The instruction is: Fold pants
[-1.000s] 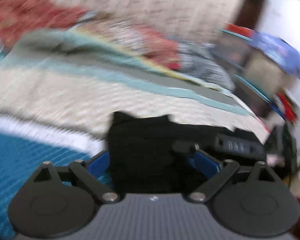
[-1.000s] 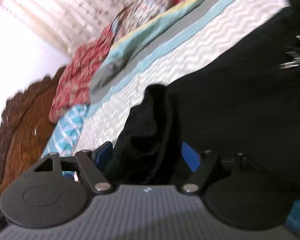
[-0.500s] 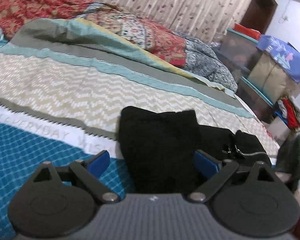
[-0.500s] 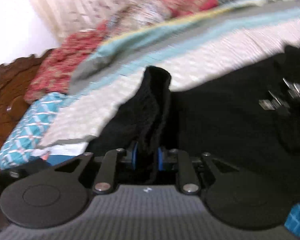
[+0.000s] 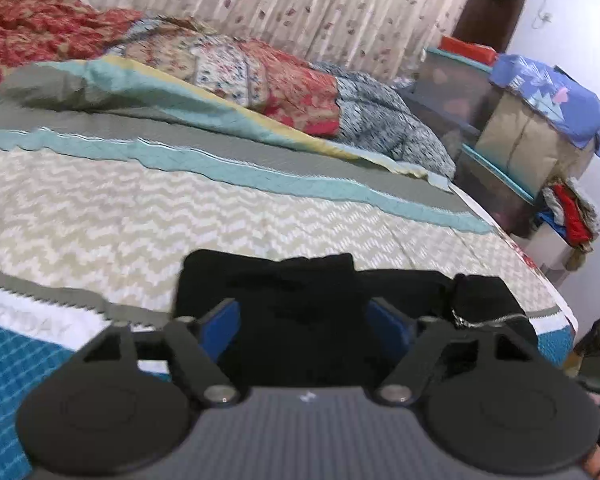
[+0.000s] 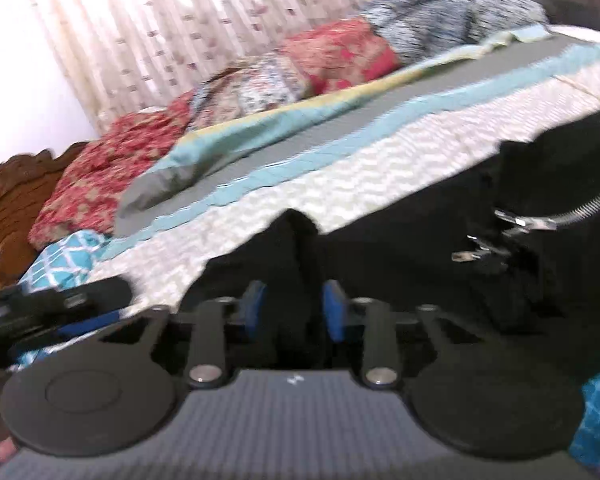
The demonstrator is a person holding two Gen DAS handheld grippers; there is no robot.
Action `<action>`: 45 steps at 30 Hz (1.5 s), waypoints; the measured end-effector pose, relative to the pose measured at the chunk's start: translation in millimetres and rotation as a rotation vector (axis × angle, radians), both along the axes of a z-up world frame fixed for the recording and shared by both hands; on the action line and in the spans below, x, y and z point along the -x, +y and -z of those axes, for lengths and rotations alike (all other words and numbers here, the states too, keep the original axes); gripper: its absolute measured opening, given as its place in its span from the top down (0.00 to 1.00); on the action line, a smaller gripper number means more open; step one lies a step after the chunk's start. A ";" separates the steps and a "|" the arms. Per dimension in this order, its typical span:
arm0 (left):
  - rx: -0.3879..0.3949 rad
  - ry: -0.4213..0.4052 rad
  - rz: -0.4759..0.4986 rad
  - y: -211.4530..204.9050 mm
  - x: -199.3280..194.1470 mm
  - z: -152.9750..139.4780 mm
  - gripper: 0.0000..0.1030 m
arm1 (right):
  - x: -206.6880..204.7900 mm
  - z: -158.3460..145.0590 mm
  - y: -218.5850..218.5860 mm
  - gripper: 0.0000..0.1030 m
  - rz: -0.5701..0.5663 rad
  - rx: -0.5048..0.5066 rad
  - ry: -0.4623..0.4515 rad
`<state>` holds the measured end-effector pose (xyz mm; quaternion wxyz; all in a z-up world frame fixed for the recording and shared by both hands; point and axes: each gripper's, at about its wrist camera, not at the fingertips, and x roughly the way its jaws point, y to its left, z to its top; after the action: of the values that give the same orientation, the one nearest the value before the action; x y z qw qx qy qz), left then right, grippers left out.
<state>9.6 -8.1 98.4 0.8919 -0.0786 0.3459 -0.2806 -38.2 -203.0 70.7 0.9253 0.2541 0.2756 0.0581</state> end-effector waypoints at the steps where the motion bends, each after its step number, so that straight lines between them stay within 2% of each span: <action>1: -0.003 0.020 0.007 -3.5 -3.4 4.4 0.47 | -2.1 3.4 1.8 0.82 -0.021 -0.004 0.010; 2: -0.010 0.053 0.013 -7.2 -7.7 11.2 0.54 | -4.2 8.5 3.4 0.86 -0.034 -0.006 0.030; 4: -0.032 0.120 0.017 -12.6 -14.5 28.0 0.63 | -9.2 21.2 5.5 0.86 -0.047 0.001 0.090; 6: -0.097 0.188 0.024 -18.8 -18.6 49.5 0.72 | -17.1 36.4 6.2 0.86 -0.052 0.018 0.165; 7: -0.133 0.207 0.031 -21.9 -18.0 59.6 0.75 | -14.1 42.3 1.3 0.88 -0.046 -0.005 0.162; 10: -0.192 0.126 0.060 -26.5 -6.9 64.2 0.74 | -13.1 42.9 -0.4 0.88 -0.059 -0.002 0.162; 12: -0.195 0.134 0.055 -26.7 -7.3 63.1 0.74 | -13.1 40.5 4.7 0.88 -0.056 0.010 0.155; 14: -0.182 0.136 0.052 -24.0 -7.6 63.4 0.73 | -9.8 41.3 1.9 0.87 -0.052 -0.019 0.149; 19: -0.223 0.070 0.076 -26.5 1.8 62.8 0.73 | -3.1 41.3 -12.3 0.87 -0.059 -0.103 0.153; 21: -0.238 0.060 0.074 -29.1 3.7 61.5 0.73 | -1.9 33.7 -15.5 0.85 -0.039 -0.105 0.153; 23: -0.230 0.065 0.070 -28.1 3.3 61.5 0.73 | -3.0 18.3 -17.7 0.81 -0.013 -0.075 0.104; 25: -0.222 0.065 0.066 -27.6 2.9 62.7 0.73 | -11.2 -0.6 -16.3 0.81 -0.033 -0.055 0.044; 27: -0.221 0.061 0.061 -27.5 4.2 63.1 0.73 | -30.9 -13.7 -9.8 0.79 -0.067 -0.022 0.028; 29: -0.223 0.055 0.059 -28.4 5.2 63.2 0.73 | -56.0 -20.8 -4.4 0.76 -0.096 -0.007 0.048; 31: -0.221 0.055 0.061 -27.7 5.6 63.1 0.73 | -80.7 -17.4 -3.6 0.75 -0.127 -0.033 0.081; 33: -0.217 0.056 0.061 -27.0 5.7 63.6 0.73 | -99.6 -5.9 -4.1 0.76 -0.137 -0.049 0.132; 35: -0.215 0.054 0.062 -26.6 6.0 63.6 0.73 | -111.3 17.4 -6.4 0.80 -0.116 -0.030 0.232; 36: -0.216 0.051 0.064 -26.4 6.4 64.0 0.73 | -113.0 33.2 -9.3 0.82 -0.103 -0.028 0.279; 37: -0.219 0.050 0.066 -26.5 6.4 64.6 0.73 | -110.9 44.1 -14.1 0.93 -0.092 -0.044 0.280; 38: -0.218 0.048 0.065 -26.7 7.4 64.8 0.73 | -106.3 49.0 -20.0 0.98 -0.086 -0.073 0.261; 40: -0.217 0.046 0.066 -26.2 8.4 64.5 0.73 | -100.9 48.7 -27.2 0.99 -0.073 -0.118 0.272; 43: -0.220 0.044 0.065 -26.5 9.8 63.9 0.73 | -96.1 45.1 -31.4 0.99 -0.081 -0.111 0.277; 45: -0.222 0.041 0.063 -26.8 11.1 63.4 0.73 | -91.1 46.2 -39.9 0.98 -0.065 -0.156 0.293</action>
<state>-1.6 -34.9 35.0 0.8786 0.0257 0.3953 -0.2668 52.9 -242.9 24.5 0.8502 0.3219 0.4104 0.0715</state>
